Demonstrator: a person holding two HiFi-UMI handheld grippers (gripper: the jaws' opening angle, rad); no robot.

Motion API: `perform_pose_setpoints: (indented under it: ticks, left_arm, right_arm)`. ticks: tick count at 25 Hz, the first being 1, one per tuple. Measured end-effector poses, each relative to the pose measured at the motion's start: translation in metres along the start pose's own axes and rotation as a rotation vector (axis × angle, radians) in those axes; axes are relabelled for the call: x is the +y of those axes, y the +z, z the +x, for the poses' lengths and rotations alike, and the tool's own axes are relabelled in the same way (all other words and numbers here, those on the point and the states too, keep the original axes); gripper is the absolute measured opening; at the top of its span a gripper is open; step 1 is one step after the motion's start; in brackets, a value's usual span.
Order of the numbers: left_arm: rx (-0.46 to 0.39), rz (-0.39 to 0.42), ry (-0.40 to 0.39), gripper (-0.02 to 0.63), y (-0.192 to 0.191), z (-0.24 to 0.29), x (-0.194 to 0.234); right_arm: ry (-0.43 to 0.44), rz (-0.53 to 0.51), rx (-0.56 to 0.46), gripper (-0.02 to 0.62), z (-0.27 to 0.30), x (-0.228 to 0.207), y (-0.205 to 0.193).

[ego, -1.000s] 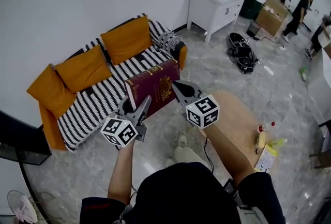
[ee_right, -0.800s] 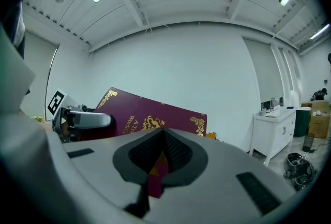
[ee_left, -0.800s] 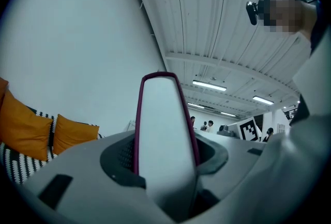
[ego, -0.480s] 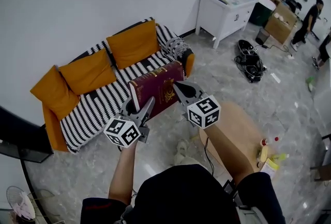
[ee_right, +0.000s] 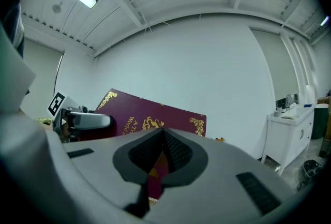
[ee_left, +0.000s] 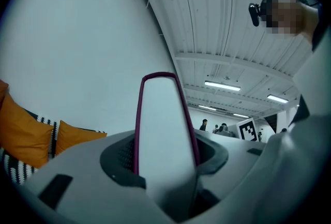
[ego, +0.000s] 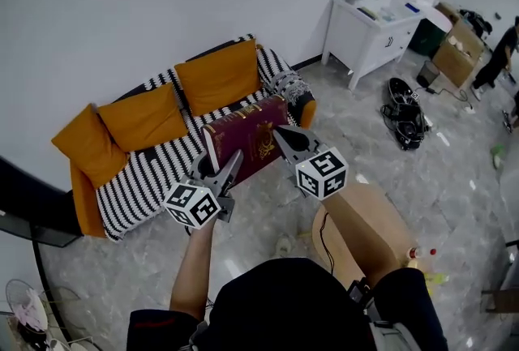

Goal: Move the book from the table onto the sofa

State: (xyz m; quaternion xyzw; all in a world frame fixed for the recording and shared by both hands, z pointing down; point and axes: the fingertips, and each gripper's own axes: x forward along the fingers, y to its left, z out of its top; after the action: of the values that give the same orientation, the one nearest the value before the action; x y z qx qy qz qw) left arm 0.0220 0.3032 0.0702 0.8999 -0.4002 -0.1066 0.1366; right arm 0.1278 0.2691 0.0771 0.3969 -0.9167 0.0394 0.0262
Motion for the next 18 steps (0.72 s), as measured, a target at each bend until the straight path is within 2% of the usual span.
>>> perform_pose_setpoints:
  ticks: [7,14,18]
  left_arm:
    - [-0.002,0.002,0.051,0.238,0.008,0.041,0.021]
    - [-0.022,-0.017,0.097,0.238,-0.006,0.053,0.033]
    - [-0.023,0.000,0.115,0.238,-0.011,0.054,0.040]
  right_arm:
    - [0.058,-0.007,0.019,0.017,0.034,-0.037,0.007]
    - [0.095,-0.012,0.043,0.017,0.054,-0.051,-0.005]
    - [0.122,-0.012,0.036,0.017,0.060,-0.050,-0.011]
